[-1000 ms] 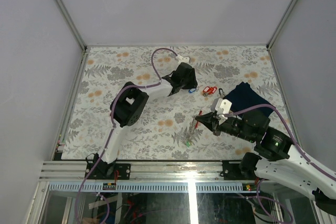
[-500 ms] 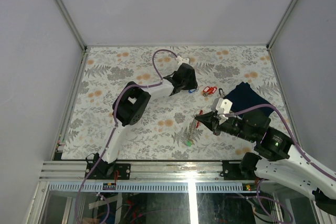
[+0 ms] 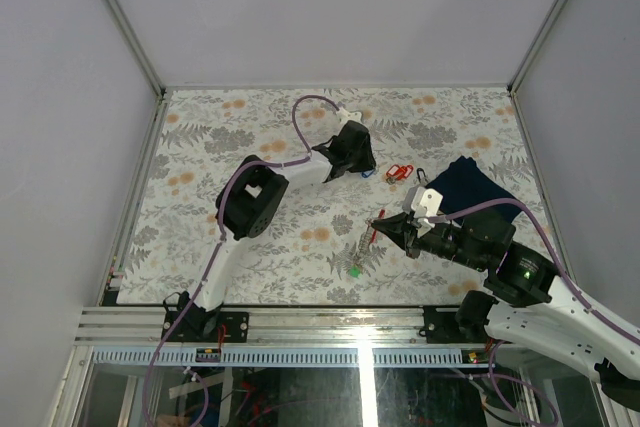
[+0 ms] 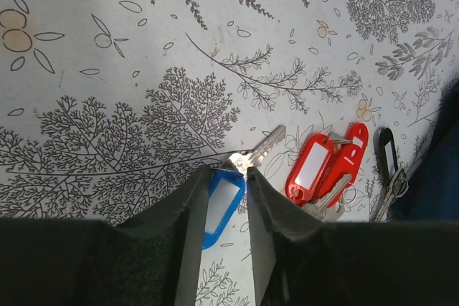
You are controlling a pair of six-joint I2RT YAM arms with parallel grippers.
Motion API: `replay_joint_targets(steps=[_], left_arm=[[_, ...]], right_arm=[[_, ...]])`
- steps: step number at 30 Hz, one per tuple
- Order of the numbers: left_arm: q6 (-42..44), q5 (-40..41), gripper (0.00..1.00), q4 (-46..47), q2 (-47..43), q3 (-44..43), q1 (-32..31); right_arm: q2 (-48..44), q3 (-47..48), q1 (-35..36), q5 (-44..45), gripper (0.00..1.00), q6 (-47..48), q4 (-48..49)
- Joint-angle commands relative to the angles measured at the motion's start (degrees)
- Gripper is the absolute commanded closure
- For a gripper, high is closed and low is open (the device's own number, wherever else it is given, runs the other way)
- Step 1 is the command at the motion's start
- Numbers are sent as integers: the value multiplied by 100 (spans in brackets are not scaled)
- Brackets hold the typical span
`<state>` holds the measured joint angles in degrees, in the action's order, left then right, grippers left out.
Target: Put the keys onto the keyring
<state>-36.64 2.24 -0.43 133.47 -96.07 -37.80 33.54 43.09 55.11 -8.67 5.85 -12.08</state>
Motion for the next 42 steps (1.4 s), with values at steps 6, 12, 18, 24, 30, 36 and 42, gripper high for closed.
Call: replay_joint_targets(steps=[6, 12, 18, 24, 30, 36, 42], left_arm=[[-38, -109, 83, 55, 232, -183, 60], [34, -164, 96, 149, 307, -253, 112], [342, -293, 100, 304, 164, -256, 159], [1013, -405, 100, 667, -252, 109, 160], [2029, -773, 55, 664, -291, 61, 247], [2608, -2125, 38, 872, -25, -87, 611], [2702, -3729, 34, 653, 599, -878, 991]], right_arm=[[-67, 68, 17, -65, 100, -57, 485], [-69, 68, 15, -48, 100, -66, 452], [-87, 80, 17, -48, 100, -72, 423], [-101, 57, 16, -45, 100, -70, 431], [-108, 64, 18, -47, 100, -51, 413], [-102, 114, 17, -61, 100, -55, 387], [-86, 145, 16, -91, 100, -83, 357]])
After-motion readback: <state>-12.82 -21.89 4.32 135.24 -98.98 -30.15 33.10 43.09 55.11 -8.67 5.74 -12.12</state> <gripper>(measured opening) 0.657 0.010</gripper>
